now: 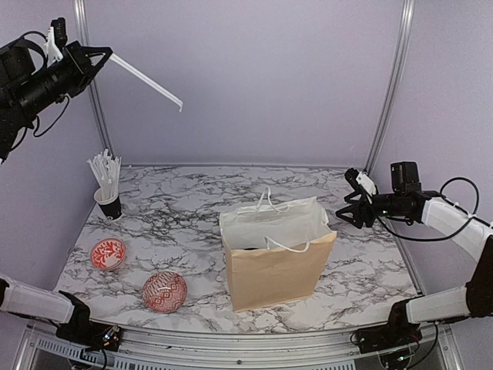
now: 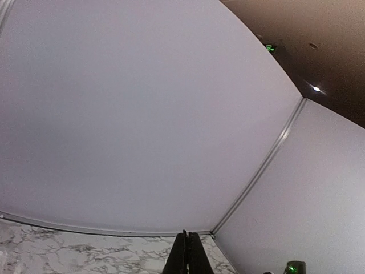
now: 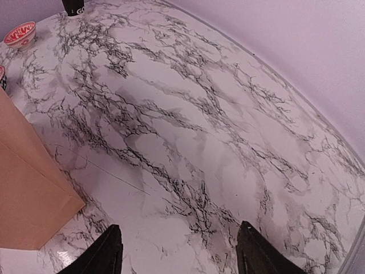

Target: Pack the takeout coffee

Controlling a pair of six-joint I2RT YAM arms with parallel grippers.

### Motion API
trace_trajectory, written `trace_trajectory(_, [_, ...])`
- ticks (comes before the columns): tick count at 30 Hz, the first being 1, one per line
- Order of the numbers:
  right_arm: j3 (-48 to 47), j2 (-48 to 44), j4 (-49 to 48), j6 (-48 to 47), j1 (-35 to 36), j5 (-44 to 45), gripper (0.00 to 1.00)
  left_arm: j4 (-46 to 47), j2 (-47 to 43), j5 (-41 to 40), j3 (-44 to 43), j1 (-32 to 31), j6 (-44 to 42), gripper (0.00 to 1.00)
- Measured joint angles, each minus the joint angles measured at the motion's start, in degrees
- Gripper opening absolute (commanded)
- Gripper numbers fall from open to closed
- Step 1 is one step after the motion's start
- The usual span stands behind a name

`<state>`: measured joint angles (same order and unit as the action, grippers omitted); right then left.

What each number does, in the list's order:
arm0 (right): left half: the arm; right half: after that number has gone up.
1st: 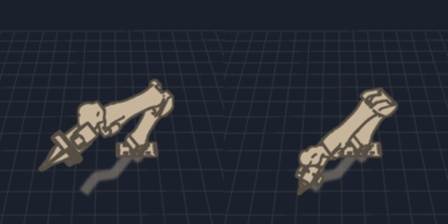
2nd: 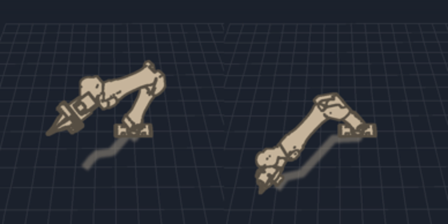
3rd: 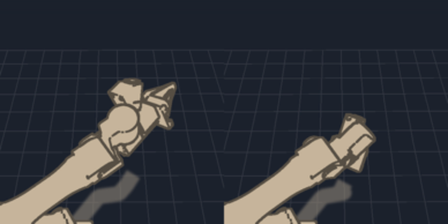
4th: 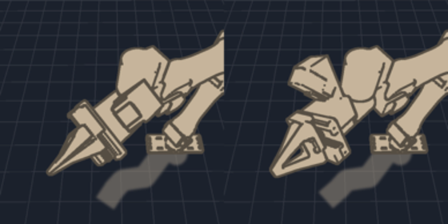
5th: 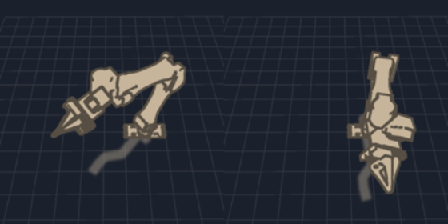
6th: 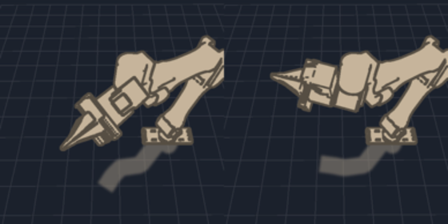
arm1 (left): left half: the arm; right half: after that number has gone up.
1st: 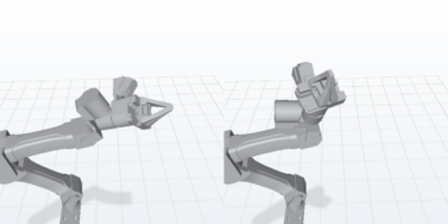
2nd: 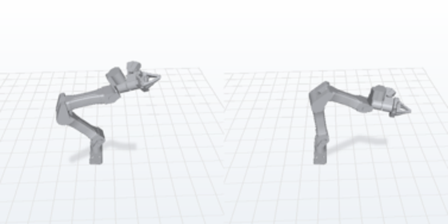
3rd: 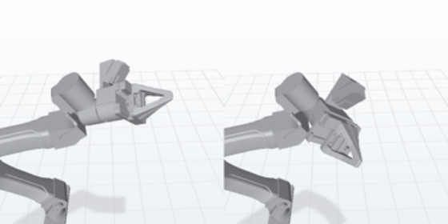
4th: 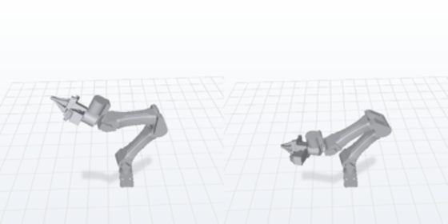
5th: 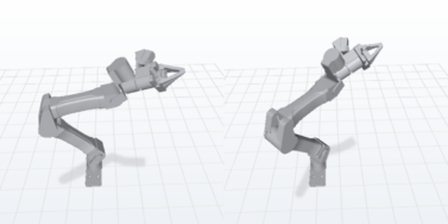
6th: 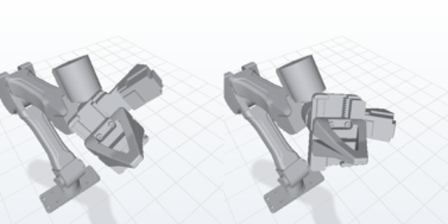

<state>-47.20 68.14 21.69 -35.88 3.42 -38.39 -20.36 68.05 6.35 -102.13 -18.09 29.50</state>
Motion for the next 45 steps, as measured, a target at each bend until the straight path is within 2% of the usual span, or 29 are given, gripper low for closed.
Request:
trace_trajectory(4, [0.0,0.28,0.0,0.0,0.0,0.2,0.66,3.8,0.68,3.93,1.46,-11.23,2.54,0.0])
trace_trajectory(11, [0.0,0.85,0.0,0.0,0.0,0.46,0.66,9.09,6.99,4.7,1.7,-29.27,1.79,0.0])
trace_trajectory(16, [0.0,0.87,0.0,0.0,0.0,0.68,0.66,10.56,15.69,-1.05,1.64,-40.5,-3.58,0.0])
trace_trajectory(20, [0.0,0.87,0.0,0.0,0.0,0.81,0.66,10.71,21.9,-6.99,1.64,-46.45,-8.76,0.0])
trace_trajectory(27, [0.0,0.87,0.0,-0.02,0.0,1.07,0.66,10.29,28.87,-10.23,1.64,-49.2,-12.28,0.0])
trace_trajectory(30, [0.0,0.87,0.0,-0.15,0.0,1.07,0.66,10.16,28.74,-11.43,2.73,-49.7,-12.59,0.25])
trace_trajectory(32, [0.0,0.87,0.0,-0.2,0.0,1.07,0.66,10.19,27.87,-11.19,4.46,-49.86,-12.39,0.34])
trace_trajectory(39, [0.0,1.36,0.02,-0.24,0.17,1.07,0.66,7.48,23.85,-10.95,10.08,-49.9,-12.76,0.47])
trace_trajectory(42, [0.0,1.62,0.13,-0.22,0.24,1.07,0.66,4.76,19.91,-15.19,11.3,-49.88,-14.93,0.55])
trace_trajectory(45, [-0.07,1.53,0.24,0.13,0.26,1.07,0.68,1.84,14.82,-22.8,11.52,-49.16,-17.68,0.56])
